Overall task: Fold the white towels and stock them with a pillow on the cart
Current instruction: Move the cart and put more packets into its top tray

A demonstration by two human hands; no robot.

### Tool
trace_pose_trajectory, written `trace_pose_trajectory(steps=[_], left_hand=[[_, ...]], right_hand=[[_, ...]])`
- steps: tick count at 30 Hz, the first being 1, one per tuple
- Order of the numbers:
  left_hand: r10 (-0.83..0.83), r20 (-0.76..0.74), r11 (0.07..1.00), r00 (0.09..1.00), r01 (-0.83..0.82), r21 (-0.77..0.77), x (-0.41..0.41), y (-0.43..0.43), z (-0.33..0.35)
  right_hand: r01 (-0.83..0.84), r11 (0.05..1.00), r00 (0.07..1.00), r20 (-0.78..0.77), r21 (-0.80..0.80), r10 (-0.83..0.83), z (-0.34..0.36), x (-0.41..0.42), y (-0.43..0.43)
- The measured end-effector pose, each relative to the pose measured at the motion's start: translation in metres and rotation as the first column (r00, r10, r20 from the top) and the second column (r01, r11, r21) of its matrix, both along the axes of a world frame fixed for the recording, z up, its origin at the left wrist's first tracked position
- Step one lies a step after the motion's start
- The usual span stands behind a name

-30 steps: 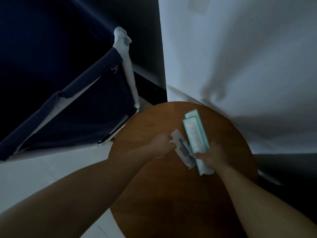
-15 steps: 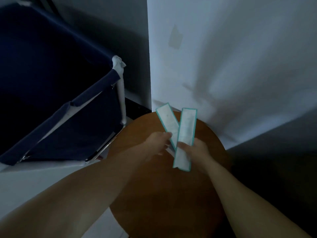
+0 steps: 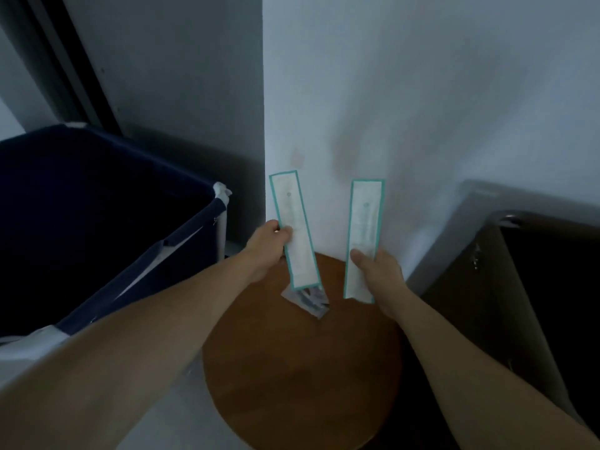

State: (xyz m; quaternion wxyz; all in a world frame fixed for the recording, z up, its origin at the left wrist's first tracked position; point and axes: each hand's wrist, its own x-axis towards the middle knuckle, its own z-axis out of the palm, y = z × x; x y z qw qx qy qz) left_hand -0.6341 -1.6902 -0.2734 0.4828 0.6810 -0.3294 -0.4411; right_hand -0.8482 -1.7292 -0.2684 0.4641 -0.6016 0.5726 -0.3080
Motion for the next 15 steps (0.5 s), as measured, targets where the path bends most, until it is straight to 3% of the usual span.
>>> trace_pose_trajectory(steps=[9,15], left_hand=[[-0.206,0.028,0.961,0.978,0.208,-0.184,-0.096,0.011,0.082],[-0.340,0.001,0.905,0.940,0.327,-0.273,-0.204,0.003,0.133]], right_hand=[[-0.035,0.986,0.996,0.071,-0.162,0.047,0.064,-0.054,0.026],[0.104,0.962,0.985,0.162,-0.254,-0.063,0.098,-0.153,0.038]])
